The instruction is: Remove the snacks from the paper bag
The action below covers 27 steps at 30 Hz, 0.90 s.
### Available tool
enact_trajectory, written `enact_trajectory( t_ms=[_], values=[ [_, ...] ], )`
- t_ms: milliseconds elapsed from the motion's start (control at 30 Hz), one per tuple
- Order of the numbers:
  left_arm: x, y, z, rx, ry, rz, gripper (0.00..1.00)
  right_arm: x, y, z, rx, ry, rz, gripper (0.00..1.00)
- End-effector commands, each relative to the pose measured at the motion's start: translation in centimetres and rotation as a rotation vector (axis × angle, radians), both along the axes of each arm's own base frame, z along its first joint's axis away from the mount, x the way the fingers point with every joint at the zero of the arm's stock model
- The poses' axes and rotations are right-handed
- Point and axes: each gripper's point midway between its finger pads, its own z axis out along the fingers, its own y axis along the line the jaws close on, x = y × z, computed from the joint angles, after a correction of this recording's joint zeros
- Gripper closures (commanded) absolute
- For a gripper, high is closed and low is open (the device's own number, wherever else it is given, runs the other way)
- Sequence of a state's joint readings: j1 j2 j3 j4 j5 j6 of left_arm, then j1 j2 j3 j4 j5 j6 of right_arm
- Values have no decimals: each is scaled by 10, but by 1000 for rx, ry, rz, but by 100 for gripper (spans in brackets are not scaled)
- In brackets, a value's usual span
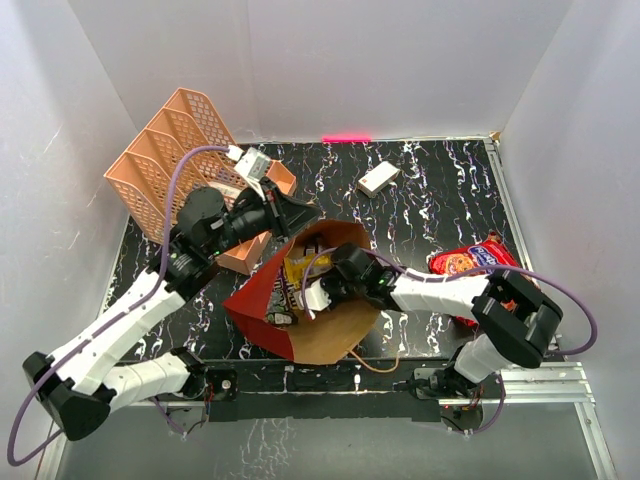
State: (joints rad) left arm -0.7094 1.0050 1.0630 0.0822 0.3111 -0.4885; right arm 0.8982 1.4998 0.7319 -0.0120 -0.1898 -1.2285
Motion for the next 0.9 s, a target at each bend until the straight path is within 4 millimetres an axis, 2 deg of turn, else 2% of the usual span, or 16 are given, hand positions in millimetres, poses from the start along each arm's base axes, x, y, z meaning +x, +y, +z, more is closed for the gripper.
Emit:
enact_trajectory(
  t_ms=[0, 167, 300, 400, 633, 867],
  values=[
    [4, -20, 41, -92, -92, -73, 100, 21, 7, 32, 96, -73, -33, 92],
    [19, -46, 50, -109, -109, -136, 100, 32, -13, 45, 134, -90, -115, 92],
    [35, -61, 47, -92, -125, -143, 100, 43, -30, 51, 167, -108, -201, 92],
    [44, -68, 44, -56, -153, -145, 100, 50, -36, 52, 185, -116, -236, 92],
    [54, -59, 38, 112, -265, -105, 100, 58, -13, 50, 256, -64, -214, 92],
    [76, -42, 35, 272, -356, 2, 100, 81, 22, 76, 393, -74, -244, 92]
  ],
)
